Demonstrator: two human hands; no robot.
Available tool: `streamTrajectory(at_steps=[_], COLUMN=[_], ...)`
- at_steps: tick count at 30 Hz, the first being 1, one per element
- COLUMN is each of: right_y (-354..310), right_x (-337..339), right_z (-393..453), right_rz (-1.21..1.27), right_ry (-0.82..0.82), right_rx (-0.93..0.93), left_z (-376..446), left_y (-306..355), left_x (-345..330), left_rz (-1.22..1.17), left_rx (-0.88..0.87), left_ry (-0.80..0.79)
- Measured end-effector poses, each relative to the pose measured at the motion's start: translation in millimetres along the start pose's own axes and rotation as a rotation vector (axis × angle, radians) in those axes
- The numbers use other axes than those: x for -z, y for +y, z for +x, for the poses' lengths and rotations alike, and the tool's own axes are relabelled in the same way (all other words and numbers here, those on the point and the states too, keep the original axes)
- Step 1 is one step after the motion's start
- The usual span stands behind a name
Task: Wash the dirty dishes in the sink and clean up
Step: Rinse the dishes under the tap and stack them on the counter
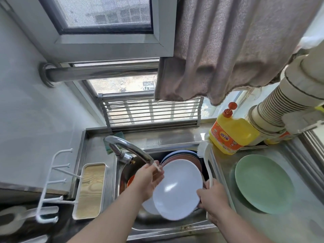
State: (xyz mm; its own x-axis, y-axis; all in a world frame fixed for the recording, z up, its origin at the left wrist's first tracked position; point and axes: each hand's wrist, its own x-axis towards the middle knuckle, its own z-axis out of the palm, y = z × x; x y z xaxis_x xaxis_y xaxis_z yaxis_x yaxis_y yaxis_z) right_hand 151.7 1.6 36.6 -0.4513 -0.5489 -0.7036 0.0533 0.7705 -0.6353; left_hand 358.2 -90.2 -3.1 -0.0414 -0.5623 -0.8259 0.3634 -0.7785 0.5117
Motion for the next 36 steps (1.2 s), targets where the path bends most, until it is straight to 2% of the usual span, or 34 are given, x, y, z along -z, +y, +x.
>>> streamTrajectory(at_steps=[1,3,7,10,12,14,17,19,20,22,24,29,36], right_y=[5.6,15.1,2.6,-2.5,-3.9,-6.3,-13.9,-17.5,-17.6,-16.6,-13.5,-1.3,3.6], right_x=[3.7,10.7,23.2,31.5,33.8,34.1,29.8,22.4,17.0,5.3,-7.9,-42.8,-79.0], right_z=[3.0,9.7,-8.5,-9.5,-4.7,-0.9,1.9,5.4,7.7,11.1,16.0,23.3,19.4], right_rz=[0.011,0.035,0.029,-0.023,-0.044,-0.051,-0.019,0.011,0.019,0.025,0.001,-0.024,0.145], right_ry=[0.012,0.030,0.104,0.156,0.164,0.159,0.139,0.103,0.082,0.031,-0.003,-0.011,-0.087], right_rx=[0.017,0.049,0.153,0.252,0.279,0.296,0.292,0.263,0.242,0.212,0.188,0.164,0.043], left_z=[7.6,19.0,28.4,25.5,22.2,20.7,25.0,23.6,16.8,-1.2,-18.6,-34.5,-54.3], left_y=[3.3,7.4,5.2,0.8,-1.2,-1.8,-0.8,3.2,6.9,11.8,15.4,20.4,30.1], left_x=[-8.6,-23.3,-47.2,-58.6,-59.0,-52.8,-27.2,-3.2,7.8,25.2,38.4,70.2,101.1], left_rz=[-0.188,-0.387,-0.467,-0.373,-0.252,-0.101,0.253,0.532,0.572,0.489,0.395,0.401,0.411], left_rx=[0.068,0.118,0.053,0.019,0.031,-0.034,-0.281,-0.302,-0.271,-0.193,-0.099,-0.116,-0.134], left_ry=[0.041,0.083,0.143,0.223,0.232,0.235,0.246,0.219,0.155,-0.057,-0.162,-0.095,0.077])
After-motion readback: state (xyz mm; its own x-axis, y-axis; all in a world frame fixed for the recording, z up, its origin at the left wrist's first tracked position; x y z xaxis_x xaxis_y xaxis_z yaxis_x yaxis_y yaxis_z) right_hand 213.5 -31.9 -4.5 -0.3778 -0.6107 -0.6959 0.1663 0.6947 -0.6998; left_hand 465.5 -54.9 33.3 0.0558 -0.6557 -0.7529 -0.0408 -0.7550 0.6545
